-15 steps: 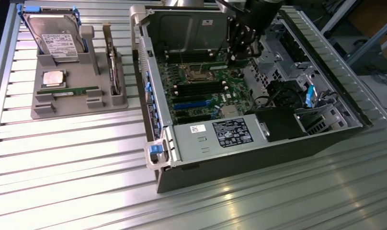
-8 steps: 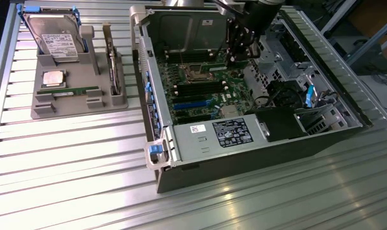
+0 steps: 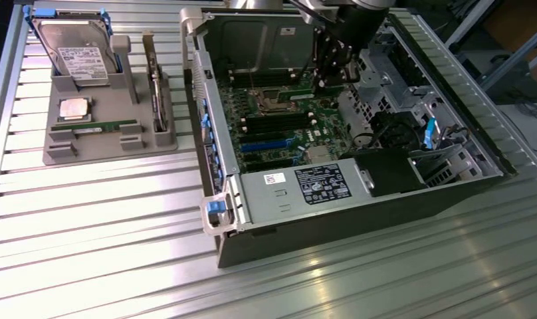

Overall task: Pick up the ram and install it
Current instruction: 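Insert the ram into the slot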

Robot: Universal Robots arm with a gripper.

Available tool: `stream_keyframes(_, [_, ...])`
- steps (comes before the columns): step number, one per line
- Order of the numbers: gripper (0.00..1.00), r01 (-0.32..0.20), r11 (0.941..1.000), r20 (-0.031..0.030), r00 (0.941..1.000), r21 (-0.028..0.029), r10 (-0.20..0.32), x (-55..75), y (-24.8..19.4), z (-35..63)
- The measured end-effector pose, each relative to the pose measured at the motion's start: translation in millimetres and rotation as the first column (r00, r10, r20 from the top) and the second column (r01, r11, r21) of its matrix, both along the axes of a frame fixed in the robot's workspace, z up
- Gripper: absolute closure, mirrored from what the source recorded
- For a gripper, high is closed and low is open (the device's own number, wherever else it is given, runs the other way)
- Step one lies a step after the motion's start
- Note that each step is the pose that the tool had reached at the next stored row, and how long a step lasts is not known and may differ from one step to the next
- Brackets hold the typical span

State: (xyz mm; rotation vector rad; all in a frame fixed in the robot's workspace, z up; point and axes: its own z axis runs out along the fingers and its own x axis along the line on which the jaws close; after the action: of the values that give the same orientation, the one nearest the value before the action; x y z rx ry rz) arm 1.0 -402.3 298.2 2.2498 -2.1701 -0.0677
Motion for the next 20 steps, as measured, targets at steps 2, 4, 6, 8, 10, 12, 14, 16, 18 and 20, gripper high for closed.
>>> stream_keyframes(2, [0.88, 0.000, 1.0000, 0.0000, 1.0000, 0.0000, 0.000, 0.0, 0.0, -1.4])
stream_keyframes(4, [0.88, 0.000, 1.0000, 0.0000, 1.0000, 0.0000, 0.000, 0.0, 0.0, -2.6])
stream_keyframes(6, [0.88, 0.000, 1.0000, 0.0000, 1.0000, 0.0000, 0.000, 0.0, 0.0, -3.5])
stream_keyframes(8, [0.88, 0.000, 1.0000, 0.0000, 1.0000, 0.0000, 0.000, 0.0, 0.0, -4.6])
stream_keyframes(10, [0.88, 0.000, 1.0000, 0.0000, 1.0000, 0.0000, 0.000, 0.0, 0.0, -5.4])
stream_keyframes(12, [0.88, 0.000, 1.0000, 0.0000, 1.0000, 0.0000, 0.000, 0.0, 0.0, -6.4])
stream_keyframes(14, [0.88, 0.000, 1.0000, 0.0000, 1.0000, 0.0000, 0.000, 0.0, 0.0, -7.4])
stream_keyframes(16, [0.88, 0.000, 1.0000, 0.0000, 1.0000, 0.0000, 0.000, 0.0, 0.0, -8.1])
stream_keyframes(18, [0.88, 0.000, 1.0000, 0.0000, 1.0000, 0.0001, 0.000, 0.0, 0.0, -8.4])
stream_keyframes(20, [0.88, 0.000, 1.0000, 0.0001, 1.0000, 0.0001, 0.000, 0.0, 0.0, -9.1])
